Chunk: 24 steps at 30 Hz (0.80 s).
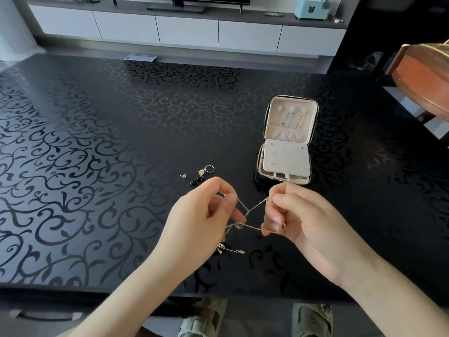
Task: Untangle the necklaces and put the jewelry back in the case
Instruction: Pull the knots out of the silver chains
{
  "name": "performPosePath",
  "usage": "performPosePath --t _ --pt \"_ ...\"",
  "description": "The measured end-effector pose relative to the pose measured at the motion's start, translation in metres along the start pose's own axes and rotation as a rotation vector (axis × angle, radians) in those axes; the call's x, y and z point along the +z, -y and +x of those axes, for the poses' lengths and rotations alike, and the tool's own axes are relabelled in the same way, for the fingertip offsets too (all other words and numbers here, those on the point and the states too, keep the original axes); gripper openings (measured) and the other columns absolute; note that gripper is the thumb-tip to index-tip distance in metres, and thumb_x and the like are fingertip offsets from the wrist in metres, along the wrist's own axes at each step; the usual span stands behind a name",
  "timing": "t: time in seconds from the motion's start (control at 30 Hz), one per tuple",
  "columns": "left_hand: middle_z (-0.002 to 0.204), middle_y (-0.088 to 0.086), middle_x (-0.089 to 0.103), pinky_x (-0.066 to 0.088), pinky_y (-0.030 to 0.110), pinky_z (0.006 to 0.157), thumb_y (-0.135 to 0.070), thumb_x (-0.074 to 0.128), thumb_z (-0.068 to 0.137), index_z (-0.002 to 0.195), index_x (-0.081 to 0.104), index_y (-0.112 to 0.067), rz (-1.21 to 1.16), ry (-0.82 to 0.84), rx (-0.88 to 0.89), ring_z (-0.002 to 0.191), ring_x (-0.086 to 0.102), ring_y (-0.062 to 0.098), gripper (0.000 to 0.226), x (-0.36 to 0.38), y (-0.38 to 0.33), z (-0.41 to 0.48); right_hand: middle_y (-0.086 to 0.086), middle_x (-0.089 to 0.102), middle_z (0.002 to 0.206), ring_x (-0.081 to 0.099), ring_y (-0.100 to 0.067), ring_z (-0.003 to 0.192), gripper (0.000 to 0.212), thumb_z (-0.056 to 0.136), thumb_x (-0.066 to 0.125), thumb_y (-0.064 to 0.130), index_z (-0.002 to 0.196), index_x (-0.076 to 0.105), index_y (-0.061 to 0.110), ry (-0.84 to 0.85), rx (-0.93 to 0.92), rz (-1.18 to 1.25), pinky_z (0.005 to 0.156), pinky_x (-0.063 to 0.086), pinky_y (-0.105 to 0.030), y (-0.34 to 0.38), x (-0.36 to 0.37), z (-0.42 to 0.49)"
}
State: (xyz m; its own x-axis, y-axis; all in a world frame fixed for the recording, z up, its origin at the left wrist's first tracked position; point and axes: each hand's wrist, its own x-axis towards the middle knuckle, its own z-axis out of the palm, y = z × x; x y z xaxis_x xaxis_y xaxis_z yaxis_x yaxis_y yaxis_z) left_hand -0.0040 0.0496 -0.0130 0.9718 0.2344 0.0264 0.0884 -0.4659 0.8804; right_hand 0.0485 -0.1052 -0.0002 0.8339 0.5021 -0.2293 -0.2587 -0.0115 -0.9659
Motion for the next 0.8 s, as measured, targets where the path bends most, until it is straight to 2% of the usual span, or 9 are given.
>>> performPosePath --t 0.07,0.13,0.3,0.37,0.47,0.57,0.67,0.8 --pt "0.068 -0.020 0.069 0.050 0.033 0.054 -0.024 0.047 0.094 0.076 0.047 -0.029 0.077 -0.022 0.037 0.042 0.051 0.014 0.019 0.001 0.002 0.000 -0.005 0.039 0.057 0.039 -0.015 0.054 0.031 0.092 0.039 0.002 0.062 0.044 0.010 0.005 0.004 -0.002 0.058 0.044 -0.027 0.000 0.000 -0.001" --pt "0.069 -0.023 0.068 0.047 0.029 0.054 -0.024 0.047 0.095 0.077 0.046 -0.029 0.152 -0.043 0.069 0.043 0.052 0.012 0.018 0.001 0.004 -0.001 -0.006 0.040 0.058 0.037 -0.016 0.054 0.031 0.092 0.039 0.002 0.063 0.045 0.008 0.013 0.009 -0.008 0.052 0.040 -0.026 0.000 0.000 -0.001" --pt "0.066 -0.016 0.069 0.043 0.019 0.050 -0.025 0.044 0.096 0.078 0.045 -0.029 0.228 -0.073 0.105 0.046 0.054 0.002 0.018 0.003 0.008 -0.001 -0.007 0.051 0.062 0.043 -0.013 0.055 0.021 0.090 0.050 0.002 0.071 0.059 0.006 0.030 0.014 -0.031 0.048 0.038 -0.022 -0.001 -0.003 -0.002" --pt "0.066 -0.014 0.068 0.044 0.022 0.054 -0.024 0.046 0.096 0.079 0.047 -0.028 0.258 -0.082 0.113 0.050 0.056 0.006 0.018 0.003 0.010 -0.001 -0.007 0.059 0.067 0.051 -0.014 0.058 0.010 0.082 0.059 0.007 0.077 0.067 0.006 0.061 0.006 -0.014 0.051 0.043 -0.021 -0.002 -0.005 -0.002" --pt "0.065 -0.010 0.062 0.042 0.021 0.057 -0.026 0.049 0.094 0.077 0.049 -0.030 0.304 -0.104 0.110 0.057 0.056 0.007 0.018 0.005 0.012 0.001 -0.011 0.070 0.082 0.066 -0.020 0.073 0.027 0.069 0.056 0.003 0.090 0.072 0.004 0.107 0.005 0.045 0.063 0.053 -0.022 -0.003 -0.008 -0.002" --pt "0.066 -0.011 0.052 0.036 0.012 0.056 -0.028 0.052 0.091 0.074 0.051 -0.032 0.322 -0.124 0.113 0.063 0.049 0.001 0.017 0.004 0.013 0.004 -0.017 0.072 0.093 0.070 -0.026 0.087 0.034 0.070 0.056 -0.008 0.100 0.069 0.001 0.143 -0.018 0.033 0.072 0.056 -0.024 -0.002 -0.005 -0.003" --pt "0.059 -0.009 0.050 0.036 0.012 0.053 -0.027 0.053 0.090 0.073 0.055 -0.029 0.255 -0.108 0.056 0.057 0.046 0.002 0.017 0.004 0.013 0.008 -0.015 0.072 0.088 0.071 -0.024 0.082 0.027 0.081 0.057 -0.017 0.098 0.067 0.002 0.103 -0.103 -0.046 0.069 0.056 -0.025 -0.003 0.000 -0.004" --pt "0.059 -0.007 0.054 0.036 0.013 0.053 -0.027 0.055 0.090 0.075 0.059 -0.023 0.191 -0.107 -0.009 0.056 0.046 0.004 0.016 0.002 0.016 0.016 -0.010 0.069 0.075 0.064 -0.020 0.068 0.015 0.079 0.060 0.001 0.090 0.070 0.004 0.076 -0.255 -0.022 0.061 0.051 -0.022 0.007 -0.002 -0.006"
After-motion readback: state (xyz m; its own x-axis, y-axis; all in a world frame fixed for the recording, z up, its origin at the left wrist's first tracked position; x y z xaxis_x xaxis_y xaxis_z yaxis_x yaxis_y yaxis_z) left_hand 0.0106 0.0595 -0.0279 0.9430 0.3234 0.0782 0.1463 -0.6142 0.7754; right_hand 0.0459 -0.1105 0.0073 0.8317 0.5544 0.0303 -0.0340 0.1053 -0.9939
